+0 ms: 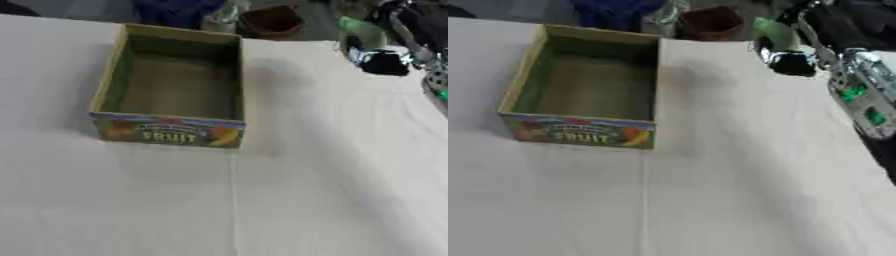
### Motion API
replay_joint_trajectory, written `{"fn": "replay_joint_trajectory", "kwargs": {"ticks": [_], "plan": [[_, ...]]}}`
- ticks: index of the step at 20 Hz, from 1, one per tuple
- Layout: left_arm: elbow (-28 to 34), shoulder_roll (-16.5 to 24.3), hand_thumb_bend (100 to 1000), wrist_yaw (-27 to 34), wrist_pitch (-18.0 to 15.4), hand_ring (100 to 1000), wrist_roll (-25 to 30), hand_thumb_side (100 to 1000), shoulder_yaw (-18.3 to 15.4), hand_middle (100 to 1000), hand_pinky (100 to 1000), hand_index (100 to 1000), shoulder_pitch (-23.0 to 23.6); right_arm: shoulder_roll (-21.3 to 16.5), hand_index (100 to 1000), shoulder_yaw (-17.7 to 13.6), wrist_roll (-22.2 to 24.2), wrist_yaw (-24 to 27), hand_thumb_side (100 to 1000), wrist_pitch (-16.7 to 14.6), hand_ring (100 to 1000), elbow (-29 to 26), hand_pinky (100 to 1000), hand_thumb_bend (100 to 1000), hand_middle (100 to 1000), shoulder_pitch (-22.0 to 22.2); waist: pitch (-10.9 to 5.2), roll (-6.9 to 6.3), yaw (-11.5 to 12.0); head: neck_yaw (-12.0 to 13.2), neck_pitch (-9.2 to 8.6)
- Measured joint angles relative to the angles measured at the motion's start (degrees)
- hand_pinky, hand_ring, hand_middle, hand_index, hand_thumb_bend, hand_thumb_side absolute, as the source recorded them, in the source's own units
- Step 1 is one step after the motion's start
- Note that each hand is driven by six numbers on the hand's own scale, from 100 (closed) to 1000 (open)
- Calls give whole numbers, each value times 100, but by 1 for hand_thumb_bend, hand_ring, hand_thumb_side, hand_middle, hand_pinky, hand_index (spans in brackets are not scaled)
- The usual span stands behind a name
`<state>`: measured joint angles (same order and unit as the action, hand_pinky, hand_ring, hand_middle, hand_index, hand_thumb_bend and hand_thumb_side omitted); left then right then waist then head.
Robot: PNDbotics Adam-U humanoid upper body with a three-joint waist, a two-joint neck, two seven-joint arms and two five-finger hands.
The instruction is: Pick up objects on the table and place them in the box.
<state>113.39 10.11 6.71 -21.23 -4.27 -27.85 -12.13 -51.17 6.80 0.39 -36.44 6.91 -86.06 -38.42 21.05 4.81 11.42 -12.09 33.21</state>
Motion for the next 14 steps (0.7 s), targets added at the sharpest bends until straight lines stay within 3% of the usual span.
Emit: {"fn": "replay_joint_trajectory", "kwargs": {"ticks": [6,14], "plan": [[0,13,100,55,50,492,-48,751,3,519,473,680,8,67,668,222,246,324,471,66,761,-469,647,100,582,-395,-199,-12,-53,67,102],[0,105,100,119,123,491,-93,752,33,519,473,682,44,699,678,639,679,492,464,-41,772,-469,654,100,582,-1119,-419,-28,-49,42,256]]}}
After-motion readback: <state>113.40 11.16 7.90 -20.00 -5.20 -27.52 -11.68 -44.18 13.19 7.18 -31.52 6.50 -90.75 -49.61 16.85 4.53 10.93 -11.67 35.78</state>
